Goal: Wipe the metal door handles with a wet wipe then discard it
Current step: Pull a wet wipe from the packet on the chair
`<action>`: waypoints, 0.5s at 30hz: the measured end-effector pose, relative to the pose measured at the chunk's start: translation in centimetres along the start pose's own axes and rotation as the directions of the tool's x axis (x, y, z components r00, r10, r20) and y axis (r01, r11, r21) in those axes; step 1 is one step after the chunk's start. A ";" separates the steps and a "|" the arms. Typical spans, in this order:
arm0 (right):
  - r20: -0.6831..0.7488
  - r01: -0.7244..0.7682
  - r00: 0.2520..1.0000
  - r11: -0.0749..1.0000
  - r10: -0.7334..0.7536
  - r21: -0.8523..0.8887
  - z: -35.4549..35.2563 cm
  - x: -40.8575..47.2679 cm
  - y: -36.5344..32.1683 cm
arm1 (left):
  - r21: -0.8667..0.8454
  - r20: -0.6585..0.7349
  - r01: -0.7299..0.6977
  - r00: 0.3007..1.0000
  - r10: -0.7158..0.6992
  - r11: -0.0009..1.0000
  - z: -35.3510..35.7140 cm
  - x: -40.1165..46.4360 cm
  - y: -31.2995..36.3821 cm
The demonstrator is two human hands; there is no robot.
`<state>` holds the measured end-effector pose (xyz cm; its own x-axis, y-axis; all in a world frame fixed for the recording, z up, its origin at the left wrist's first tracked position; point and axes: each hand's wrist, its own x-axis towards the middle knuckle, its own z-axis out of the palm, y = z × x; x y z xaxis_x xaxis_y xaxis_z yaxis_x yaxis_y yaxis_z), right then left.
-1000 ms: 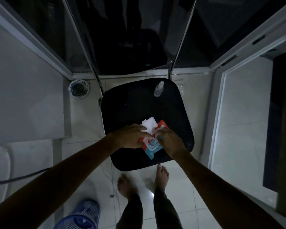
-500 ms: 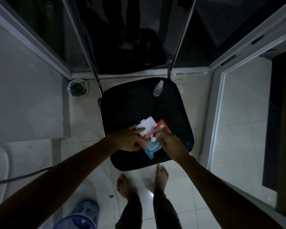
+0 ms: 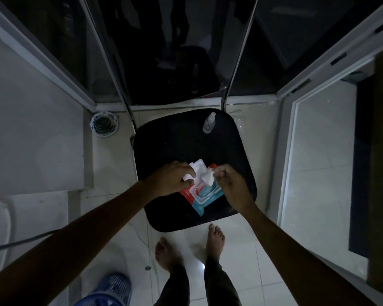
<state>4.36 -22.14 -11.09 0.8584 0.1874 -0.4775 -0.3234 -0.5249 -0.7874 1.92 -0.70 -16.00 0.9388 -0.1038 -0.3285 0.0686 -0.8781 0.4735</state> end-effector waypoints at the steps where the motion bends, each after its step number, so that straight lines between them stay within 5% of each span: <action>1: 0.035 -0.007 0.999 0.997 0.005 0.076 -0.3 0.0 -1.0 | -0.232 0.161 -0.007 0.986 0.045 0.973 -2.9 1.6 2.3; 5: 0.093 -0.034 0.996 0.929 0.000 0.368 -2.0 -0.7 -6.5 | -0.532 0.187 0.036 0.979 0.076 0.846 -9.4 1.0 4.4; 9: 0.118 0.039 0.988 0.888 -0.104 0.458 -4.2 -1.9 -13.5 | -0.738 0.197 0.097 0.977 0.076 0.668 -15.5 0.2 7.0; 15: 0.030 0.242 0.958 0.863 -0.284 0.443 -8.2 -6.4 -25.4 | -0.824 -0.122 -0.146 0.989 0.080 0.547 -27.8 -3.5 12.0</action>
<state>10.34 -16.81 15.13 0.9025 0.3535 -0.2459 -0.2480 -0.0400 -0.9679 8.89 2.16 13.57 0.9755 -0.1160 -0.1869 0.1784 -0.0801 0.9807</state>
